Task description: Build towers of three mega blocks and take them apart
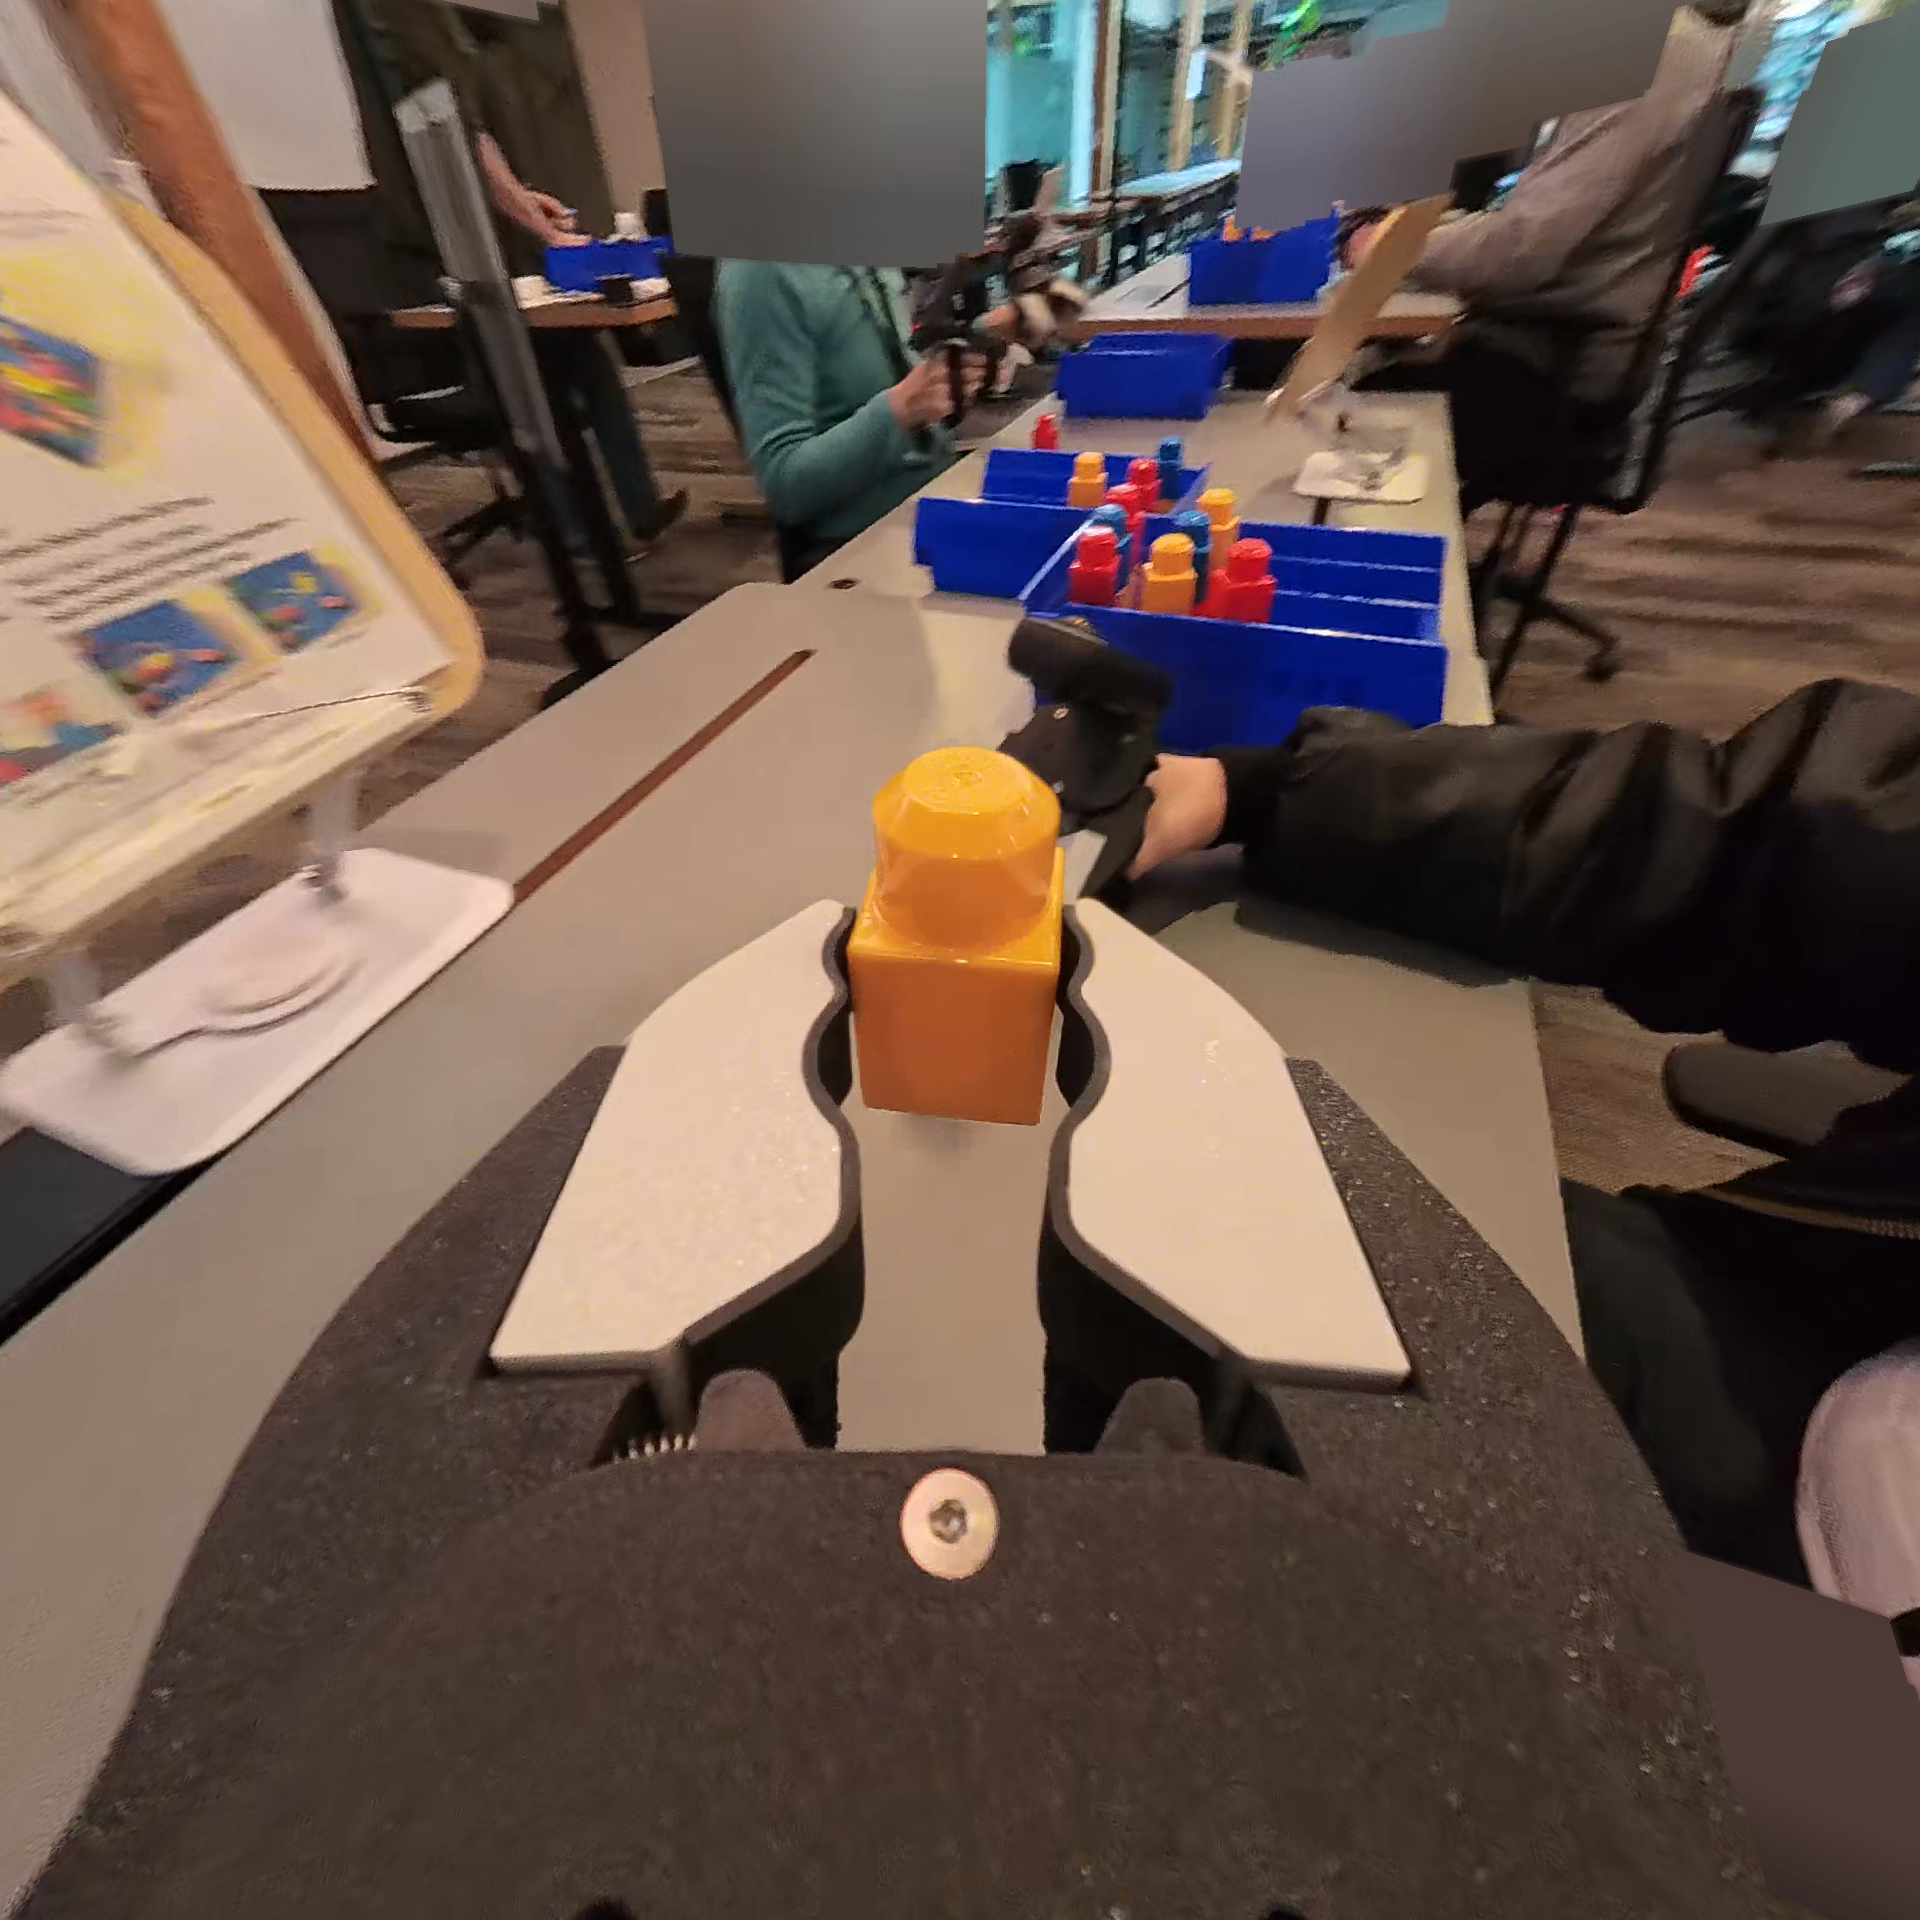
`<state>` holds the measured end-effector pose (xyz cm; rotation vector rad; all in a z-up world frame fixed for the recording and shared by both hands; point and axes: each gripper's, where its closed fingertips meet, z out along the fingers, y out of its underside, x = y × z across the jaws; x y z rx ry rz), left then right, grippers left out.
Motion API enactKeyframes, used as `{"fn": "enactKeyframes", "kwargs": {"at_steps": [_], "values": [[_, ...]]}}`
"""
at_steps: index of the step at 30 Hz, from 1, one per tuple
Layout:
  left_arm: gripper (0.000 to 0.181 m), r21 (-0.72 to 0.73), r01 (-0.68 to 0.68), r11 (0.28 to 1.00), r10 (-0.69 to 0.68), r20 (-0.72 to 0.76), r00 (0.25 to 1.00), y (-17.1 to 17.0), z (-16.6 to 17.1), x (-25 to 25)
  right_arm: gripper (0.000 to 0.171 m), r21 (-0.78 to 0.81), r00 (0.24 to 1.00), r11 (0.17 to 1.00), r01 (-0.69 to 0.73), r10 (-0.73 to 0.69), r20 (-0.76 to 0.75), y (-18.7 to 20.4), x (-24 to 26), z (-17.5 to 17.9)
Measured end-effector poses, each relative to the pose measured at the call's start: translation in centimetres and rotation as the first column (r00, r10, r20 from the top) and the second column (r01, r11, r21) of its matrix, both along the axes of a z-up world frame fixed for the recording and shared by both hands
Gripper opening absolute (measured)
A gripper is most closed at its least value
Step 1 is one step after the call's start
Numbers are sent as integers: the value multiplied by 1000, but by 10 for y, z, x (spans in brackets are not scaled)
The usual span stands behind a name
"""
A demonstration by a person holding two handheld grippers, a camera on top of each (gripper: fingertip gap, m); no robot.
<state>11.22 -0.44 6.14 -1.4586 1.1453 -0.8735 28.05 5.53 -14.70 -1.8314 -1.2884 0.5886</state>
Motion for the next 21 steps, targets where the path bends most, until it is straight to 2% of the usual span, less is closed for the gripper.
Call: {"fn": "enactKeyframes", "kwargs": {"at_steps": [4, 6, 8, 11, 13, 15, 18, 21], "values": [[36, -34, 66, 997, -66, 12, 998, 16, -16, 38, 36, -25, 1000, 999, -23, 23, 12, 1, -3, -2], [36, -25, 91, 996, -90, 27, 996, 26, -14, 51, 36, -39, 999, 999, -7, 5, -45, 3, 0, 8], [36, -30, 134, 990, -132, 59, 989, 33, -7, 62, 36, -52, 982, 999, 7, -17, -190, 5, 5, 48], [36, -42, 195, 980, -190, 97, 977, 43, 7, 77, 36, -56, 897, 998, -18, -9, -442, 4, 13, 152], [36, -66, 214, 975, -206, 114, 972, 49, 15, 85, 36, -27, 854, 998, -56, 34, -520, 0, 11, 223], [36, -97, 221, 971, -204, 154, 967, 54, 24, 90, 36, 0, 833, 995, -101, 85, -547, -6, -1, 280], [36, -171, 225, 959, -209, 110, 972, 54, 20, 90, 36, -7, 852, 988, -152, 127, -508, -10, -32, 318], [36, -159, 214, 964, -207, 60, 977, 50, 17, 84, 36, -44, 892, 979, -198, 161, -423, -11, -63, 314]]}}
